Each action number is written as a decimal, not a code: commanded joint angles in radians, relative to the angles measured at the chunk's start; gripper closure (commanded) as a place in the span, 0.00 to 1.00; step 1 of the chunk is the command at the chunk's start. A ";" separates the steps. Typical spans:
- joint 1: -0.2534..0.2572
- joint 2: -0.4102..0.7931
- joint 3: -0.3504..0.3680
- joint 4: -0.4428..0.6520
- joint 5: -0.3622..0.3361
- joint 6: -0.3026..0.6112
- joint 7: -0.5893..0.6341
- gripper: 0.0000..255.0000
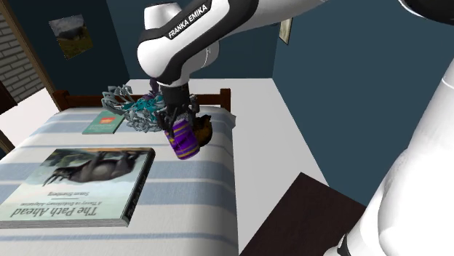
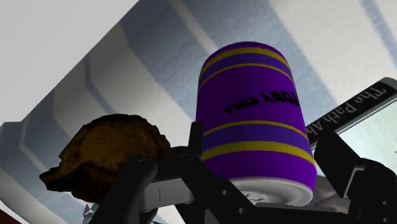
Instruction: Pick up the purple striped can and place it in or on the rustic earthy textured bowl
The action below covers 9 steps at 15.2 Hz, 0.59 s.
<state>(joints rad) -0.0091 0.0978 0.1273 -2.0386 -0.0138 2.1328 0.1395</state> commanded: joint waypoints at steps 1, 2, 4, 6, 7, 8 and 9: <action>-0.017 0.023 -0.014 0.046 -0.001 -0.023 -0.031 1.00; -0.027 0.040 -0.023 0.075 -0.002 -0.034 -0.049 1.00; -0.047 0.076 -0.039 0.136 -0.003 -0.059 -0.086 1.00; -0.067 0.116 -0.054 0.203 -0.003 -0.086 -0.122 1.00; -0.077 0.137 -0.061 0.238 -0.003 -0.100 -0.139 1.00; -0.087 0.160 -0.067 0.275 -0.003 -0.115 -0.156 1.00; -0.097 0.183 -0.073 0.314 -0.002 -0.131 -0.173 1.00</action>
<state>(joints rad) -0.0986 0.2602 0.0590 -1.7591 -0.0165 2.0158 -0.0190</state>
